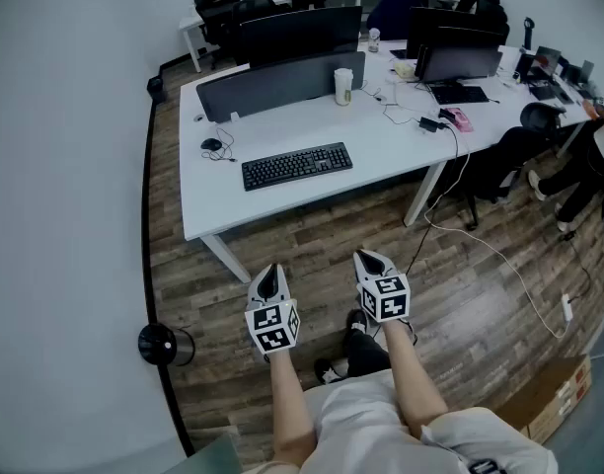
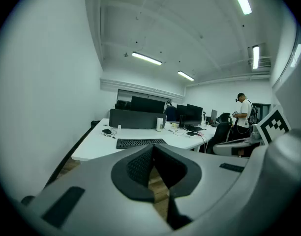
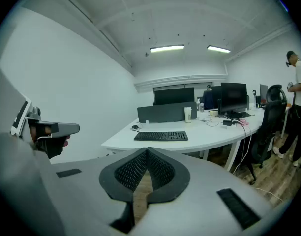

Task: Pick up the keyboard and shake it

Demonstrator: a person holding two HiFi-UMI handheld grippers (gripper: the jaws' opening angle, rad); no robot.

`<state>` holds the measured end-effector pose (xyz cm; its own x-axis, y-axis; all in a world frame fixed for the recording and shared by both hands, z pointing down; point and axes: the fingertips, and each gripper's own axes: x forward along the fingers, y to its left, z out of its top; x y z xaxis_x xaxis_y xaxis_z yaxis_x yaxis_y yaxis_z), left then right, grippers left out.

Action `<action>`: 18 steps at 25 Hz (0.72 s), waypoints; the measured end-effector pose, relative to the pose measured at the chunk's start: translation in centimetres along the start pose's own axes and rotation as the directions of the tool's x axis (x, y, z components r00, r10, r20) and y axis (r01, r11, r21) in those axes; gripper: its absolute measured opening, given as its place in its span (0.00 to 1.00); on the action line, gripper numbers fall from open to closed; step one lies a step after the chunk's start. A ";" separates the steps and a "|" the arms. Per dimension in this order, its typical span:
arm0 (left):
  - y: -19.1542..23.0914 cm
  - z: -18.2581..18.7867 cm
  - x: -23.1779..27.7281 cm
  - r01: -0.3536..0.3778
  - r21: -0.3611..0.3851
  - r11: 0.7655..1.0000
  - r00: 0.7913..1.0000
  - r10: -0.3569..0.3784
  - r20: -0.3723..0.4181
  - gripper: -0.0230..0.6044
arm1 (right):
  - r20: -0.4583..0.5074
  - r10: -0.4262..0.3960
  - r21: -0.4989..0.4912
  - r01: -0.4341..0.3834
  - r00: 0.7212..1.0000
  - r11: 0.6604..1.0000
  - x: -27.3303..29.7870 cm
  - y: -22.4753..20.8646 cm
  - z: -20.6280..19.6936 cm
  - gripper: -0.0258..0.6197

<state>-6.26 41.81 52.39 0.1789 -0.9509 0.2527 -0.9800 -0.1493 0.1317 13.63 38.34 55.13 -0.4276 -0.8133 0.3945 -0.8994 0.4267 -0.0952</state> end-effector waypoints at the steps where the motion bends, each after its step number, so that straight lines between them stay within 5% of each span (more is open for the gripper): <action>1: 0.2 0.2 0.1 0.004 -0.006 1.000 1.000 -0.004 0.004 0.06 | 0.003 -0.001 -0.001 0.001 1.000 1.000 0.1 0.0 0.2 0.10; 6: 0.5 0.4 0.7 0.004 -0.048 0.999 1.000 -0.003 0.013 0.06 | -0.002 0.011 -0.009 -0.011 1.000 1.000 0.9 -0.2 0.3 0.10; 18: 2.3 2.7 7.4 -0.015 0.006 1.000 1.000 0.015 0.020 0.06 | 0.054 0.086 0.078 -0.090 0.995 0.993 8.1 -3.2 3.9 0.10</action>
<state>-7.47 33.75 52.01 0.1620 -0.9582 0.2359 -0.9831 -0.1361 0.1225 12.69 28.80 55.04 -0.5080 -0.7936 0.3350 -0.8614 0.4665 -0.2011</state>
